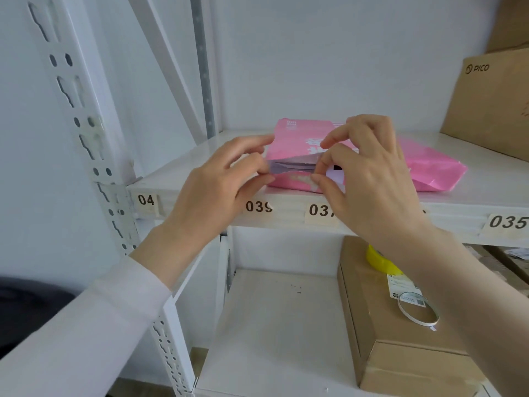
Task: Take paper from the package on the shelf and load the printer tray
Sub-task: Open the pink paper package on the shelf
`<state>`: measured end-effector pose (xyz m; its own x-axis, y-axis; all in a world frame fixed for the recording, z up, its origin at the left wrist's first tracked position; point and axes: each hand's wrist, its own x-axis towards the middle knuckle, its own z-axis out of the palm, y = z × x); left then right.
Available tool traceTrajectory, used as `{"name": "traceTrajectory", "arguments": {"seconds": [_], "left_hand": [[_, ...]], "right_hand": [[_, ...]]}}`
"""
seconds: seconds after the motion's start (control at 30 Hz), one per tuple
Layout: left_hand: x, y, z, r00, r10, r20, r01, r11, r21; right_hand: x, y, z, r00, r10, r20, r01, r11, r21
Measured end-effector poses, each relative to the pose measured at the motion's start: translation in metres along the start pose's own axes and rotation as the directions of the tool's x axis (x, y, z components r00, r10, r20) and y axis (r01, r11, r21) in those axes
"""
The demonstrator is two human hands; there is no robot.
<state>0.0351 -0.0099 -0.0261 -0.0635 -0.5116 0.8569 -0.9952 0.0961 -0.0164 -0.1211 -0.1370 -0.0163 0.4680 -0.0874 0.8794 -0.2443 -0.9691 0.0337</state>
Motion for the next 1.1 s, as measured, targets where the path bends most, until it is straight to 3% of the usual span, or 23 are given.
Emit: {"name": "traceTrajectory", "arguments": {"seconds": [0.17, 0.37, 0.57, 0.83, 0.93, 1.1], "left_hand": [[-0.004, 0.007, -0.004, 1.0, -0.014, -0.004, 0.014, 0.997, 0.078], [0.002, 0.027, 0.007, 0.989, 0.052, 0.136, -0.069, 0.99, 0.123], [0.021, 0.036, 0.016, 0.999, 0.021, 0.039, -0.029, 0.979, 0.203], [0.044, 0.06, 0.034, 0.996, 0.046, 0.074, -0.055, 0.991, 0.123], [0.051, 0.07, 0.045, 0.994, 0.091, 0.061, -0.098, 0.985, 0.139], [0.069, 0.084, 0.063, 0.985, 0.168, 0.025, -0.17, 0.968, 0.186]], "right_hand": [[-0.007, -0.002, -0.003, 0.997, -0.073, -0.021, 0.073, 0.996, 0.047], [-0.023, 0.008, -0.007, 0.993, -0.089, 0.076, 0.083, 0.994, 0.075], [-0.027, 0.045, -0.033, 0.993, 0.041, -0.11, -0.054, 0.992, -0.114], [-0.037, 0.073, -0.044, 0.984, -0.087, -0.156, 0.058, 0.981, -0.185], [-0.036, 0.08, -0.045, 0.984, -0.133, -0.12, 0.117, 0.985, -0.128], [-0.022, 0.082, -0.057, 0.996, -0.086, -0.023, 0.085, 0.995, -0.051]]}}
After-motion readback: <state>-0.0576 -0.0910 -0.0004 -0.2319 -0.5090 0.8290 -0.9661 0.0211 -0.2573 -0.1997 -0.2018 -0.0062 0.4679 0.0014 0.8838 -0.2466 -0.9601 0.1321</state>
